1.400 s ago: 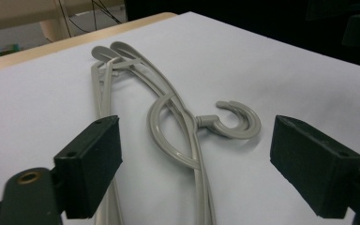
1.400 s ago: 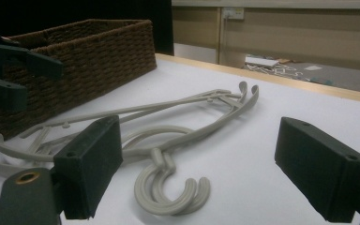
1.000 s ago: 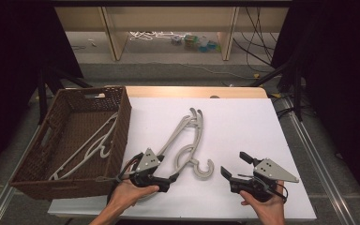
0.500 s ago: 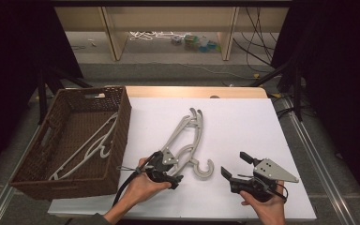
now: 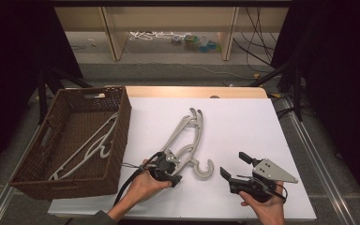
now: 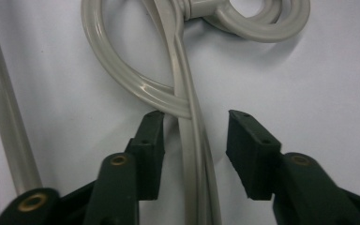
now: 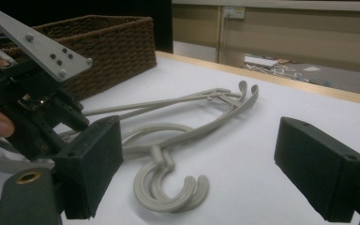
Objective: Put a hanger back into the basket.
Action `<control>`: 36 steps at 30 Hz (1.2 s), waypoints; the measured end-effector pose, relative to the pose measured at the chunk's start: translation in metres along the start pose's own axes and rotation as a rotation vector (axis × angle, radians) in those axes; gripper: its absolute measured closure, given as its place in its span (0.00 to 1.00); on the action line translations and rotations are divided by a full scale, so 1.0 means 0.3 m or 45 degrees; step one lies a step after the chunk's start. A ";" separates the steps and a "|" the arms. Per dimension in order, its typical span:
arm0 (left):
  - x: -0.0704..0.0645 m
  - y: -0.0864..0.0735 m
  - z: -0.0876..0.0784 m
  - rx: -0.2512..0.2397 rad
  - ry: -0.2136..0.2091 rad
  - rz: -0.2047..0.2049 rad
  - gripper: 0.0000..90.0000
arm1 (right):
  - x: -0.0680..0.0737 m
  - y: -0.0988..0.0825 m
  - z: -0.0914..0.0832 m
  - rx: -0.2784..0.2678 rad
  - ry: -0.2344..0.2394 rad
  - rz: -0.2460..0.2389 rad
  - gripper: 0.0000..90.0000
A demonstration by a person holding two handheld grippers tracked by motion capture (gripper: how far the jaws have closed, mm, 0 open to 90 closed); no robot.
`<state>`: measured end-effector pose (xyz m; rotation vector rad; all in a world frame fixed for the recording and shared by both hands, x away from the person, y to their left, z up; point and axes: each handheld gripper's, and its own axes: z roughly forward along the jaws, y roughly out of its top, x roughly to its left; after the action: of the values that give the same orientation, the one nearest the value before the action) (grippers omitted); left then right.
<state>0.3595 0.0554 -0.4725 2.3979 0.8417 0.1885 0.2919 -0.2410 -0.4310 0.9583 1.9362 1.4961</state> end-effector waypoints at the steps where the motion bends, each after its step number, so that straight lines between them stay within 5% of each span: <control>1: 0.004 0.002 0.003 0.020 -0.018 -0.003 0.69 | -0.001 -0.001 0.000 0.000 -0.002 -0.002 0.18; 9: 0.024 0.000 -0.001 0.026 -0.052 -0.037 0.85 | 0.002 0.000 0.001 0.004 0.002 0.000 0.18; 11: 0.019 -0.002 0.002 -0.014 -0.061 -0.105 0.87 | 0.001 0.003 -0.001 0.008 -0.015 -0.007 0.19; 12: 0.028 -0.002 -0.006 0.018 -0.061 -0.068 0.87 | 0.001 0.004 -0.002 0.011 -0.016 -0.005 0.19; 14: 0.034 -0.002 -0.010 0.026 -0.069 -0.070 0.87 | 0.000 0.000 0.000 0.007 0.000 -0.002 0.19; 15: 0.028 -0.005 -0.006 -0.017 -0.068 -0.116 0.88 | -0.001 -0.001 0.002 -0.006 -0.004 -0.001 0.19; 17: 0.040 -0.008 -0.018 0.004 -0.070 -0.088 0.88 | -0.002 0.004 -0.002 0.001 -0.015 -0.005 0.19; 34: 0.045 -0.010 -0.029 -0.029 -0.083 -0.153 0.89 | -0.004 0.005 0.005 -0.002 -0.001 -0.005 0.19; 36: 0.054 -0.006 -0.033 -0.008 -0.089 -0.118 0.89 | -0.001 0.002 0.007 0.003 -0.009 -0.004 0.19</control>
<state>0.3683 0.0712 -0.4662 2.3394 0.9160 0.0709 0.2938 -0.2397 -0.4310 0.9599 1.9338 1.4870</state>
